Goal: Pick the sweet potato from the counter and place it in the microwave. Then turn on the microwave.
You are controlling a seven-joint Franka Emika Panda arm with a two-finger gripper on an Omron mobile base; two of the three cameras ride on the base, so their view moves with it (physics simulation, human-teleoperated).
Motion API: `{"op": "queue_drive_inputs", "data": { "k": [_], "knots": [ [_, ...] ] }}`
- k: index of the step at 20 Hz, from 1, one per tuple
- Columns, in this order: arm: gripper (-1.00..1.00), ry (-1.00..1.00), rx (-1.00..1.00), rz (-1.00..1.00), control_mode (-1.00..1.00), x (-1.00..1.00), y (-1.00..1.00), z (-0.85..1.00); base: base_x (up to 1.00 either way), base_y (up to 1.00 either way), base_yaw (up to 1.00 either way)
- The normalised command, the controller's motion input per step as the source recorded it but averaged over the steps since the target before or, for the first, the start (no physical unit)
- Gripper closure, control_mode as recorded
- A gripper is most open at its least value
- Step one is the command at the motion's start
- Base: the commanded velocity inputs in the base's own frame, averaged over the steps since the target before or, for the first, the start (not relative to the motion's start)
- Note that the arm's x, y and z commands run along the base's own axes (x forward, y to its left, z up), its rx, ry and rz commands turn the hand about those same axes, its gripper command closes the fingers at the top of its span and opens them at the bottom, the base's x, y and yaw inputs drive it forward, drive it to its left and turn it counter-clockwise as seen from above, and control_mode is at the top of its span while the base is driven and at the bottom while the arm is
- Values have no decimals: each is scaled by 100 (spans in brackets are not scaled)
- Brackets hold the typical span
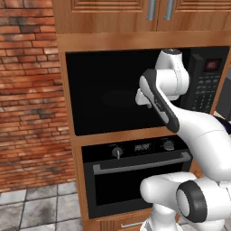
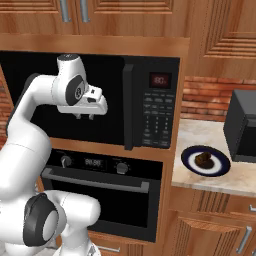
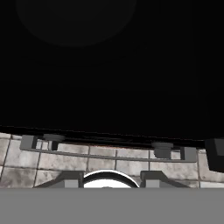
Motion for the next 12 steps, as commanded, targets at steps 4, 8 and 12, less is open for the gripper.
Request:
{"op": "queue_drive_inputs", "data": {
  "k": [4, 8, 12],
  "knots": [
    [-100, 0, 0, 0, 100, 0, 0, 0, 0, 0, 0],
    [-100, 0, 0, 0, 100, 0, 0, 0, 0, 0, 0],
    [-100, 0, 0, 0, 100, 0, 0, 0, 0, 0, 0]
  ]
}}
